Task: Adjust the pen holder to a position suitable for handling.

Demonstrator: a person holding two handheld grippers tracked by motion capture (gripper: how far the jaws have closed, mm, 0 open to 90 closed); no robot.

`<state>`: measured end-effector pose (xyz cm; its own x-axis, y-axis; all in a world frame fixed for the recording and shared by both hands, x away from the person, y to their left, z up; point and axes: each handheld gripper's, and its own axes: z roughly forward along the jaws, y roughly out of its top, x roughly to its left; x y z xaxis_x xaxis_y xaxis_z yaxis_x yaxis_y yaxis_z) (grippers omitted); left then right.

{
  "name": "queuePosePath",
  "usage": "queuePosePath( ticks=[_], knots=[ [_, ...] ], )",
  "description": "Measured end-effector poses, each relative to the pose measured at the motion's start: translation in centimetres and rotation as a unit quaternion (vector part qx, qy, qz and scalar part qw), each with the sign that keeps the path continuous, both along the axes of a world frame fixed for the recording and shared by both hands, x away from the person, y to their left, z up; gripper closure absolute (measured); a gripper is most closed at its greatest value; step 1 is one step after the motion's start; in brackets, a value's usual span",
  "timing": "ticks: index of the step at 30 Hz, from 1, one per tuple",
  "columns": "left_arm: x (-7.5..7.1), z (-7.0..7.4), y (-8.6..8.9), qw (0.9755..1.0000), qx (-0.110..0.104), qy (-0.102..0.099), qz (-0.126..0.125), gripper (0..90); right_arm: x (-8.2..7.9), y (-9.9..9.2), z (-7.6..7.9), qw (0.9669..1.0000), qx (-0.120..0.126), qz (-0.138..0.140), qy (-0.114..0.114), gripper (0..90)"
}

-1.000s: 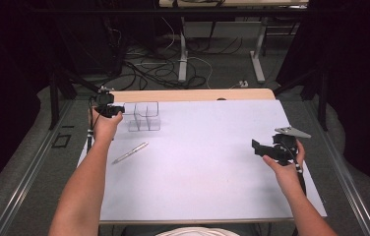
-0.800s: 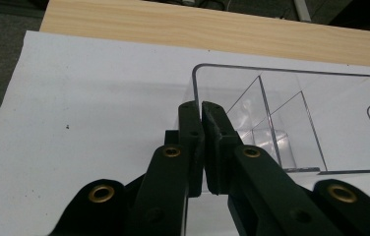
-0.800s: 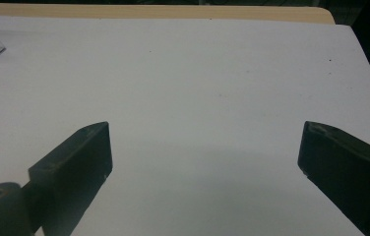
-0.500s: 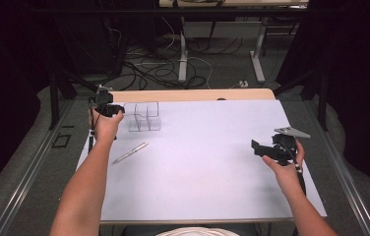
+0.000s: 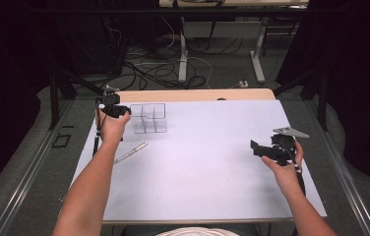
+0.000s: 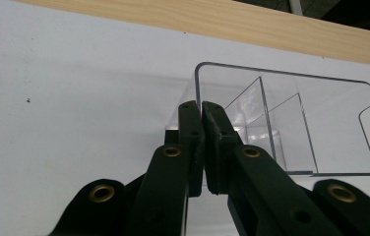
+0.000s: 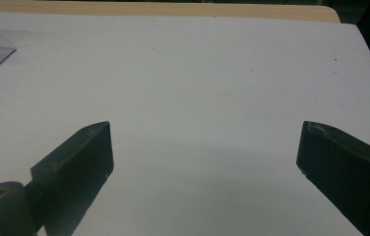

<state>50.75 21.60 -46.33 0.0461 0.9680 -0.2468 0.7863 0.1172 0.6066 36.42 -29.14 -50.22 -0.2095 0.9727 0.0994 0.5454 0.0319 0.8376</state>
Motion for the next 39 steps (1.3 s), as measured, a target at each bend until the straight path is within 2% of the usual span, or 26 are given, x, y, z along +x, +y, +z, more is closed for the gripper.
queuePosePath(
  ticks=[6,8,9,11,13,17,20,25,31,37,39],
  knots=[
    [-0.3,0.3,-1.7,0.9998,0.002,0.017,-0.006,88.3,0.1,0.0,0.0,1.0,-0.003,0.003,-0.001,6.7],
    [-0.4,0.3,-3.0,0.9998,0.008,0.012,-0.011,88.4,0.0,0.1,0.0,1.0,-0.003,0.003,-0.002,6.8],
    [-0.4,0.3,-3.0,0.9998,0.008,0.012,-0.011,88.4,0.0,0.1,0.0,1.0,-0.001,0.003,-0.001,6.8],
    [-0.6,0.4,-4.1,0.9997,-0.001,0.017,-0.019,88.3,0.0,0.1,0.1,1.0,0.0,0.002,-0.001,6.8],
    [-0.7,0.4,-4.5,0.9995,-0.005,0.018,-0.024,88.3,0.0,0.1,0.0,1.0,0.0,0.002,-0.001,6.8],
    [-1.3,0.3,-6.4,0.9992,-0.008,0.017,-0.034,88.2,0.0,0.1,0.0,1.0,-0.003,0.005,-0.002,6.8],
    [-1.8,0.4,-8.1,0.9989,-0.015,0.024,-0.039,88.2,0.0,0.2,0.0,1.0,-0.003,0.009,-0.004,6.8],
    [-2.4,0.6,-9.4,0.9986,-0.009,0.032,-0.042,88.2,-0.1,0.3,0.0,1.0,0.0,0.007,-0.001,6.8],
    [-3.2,0.7,-11.0,0.9975,-0.018,0.042,-0.054,88.1,0.0,0.2,-0.1,0.9999,-0.004,0.011,-0.002,6.9],
    [-3.7,0.7,-11.5,0.9958,-0.035,0.052,-0.066,87.4,0.0,0.2,-0.1,1.0,-0.003,0.009,-0.001,6.9],
    [-3.9,0.6,-11.5,0.9956,-0.034,0.05,-0.071,87.1,0.0,0.2,-0.1,0.9999,-0.004,0.011,-0.002,6.9]
  ],
)
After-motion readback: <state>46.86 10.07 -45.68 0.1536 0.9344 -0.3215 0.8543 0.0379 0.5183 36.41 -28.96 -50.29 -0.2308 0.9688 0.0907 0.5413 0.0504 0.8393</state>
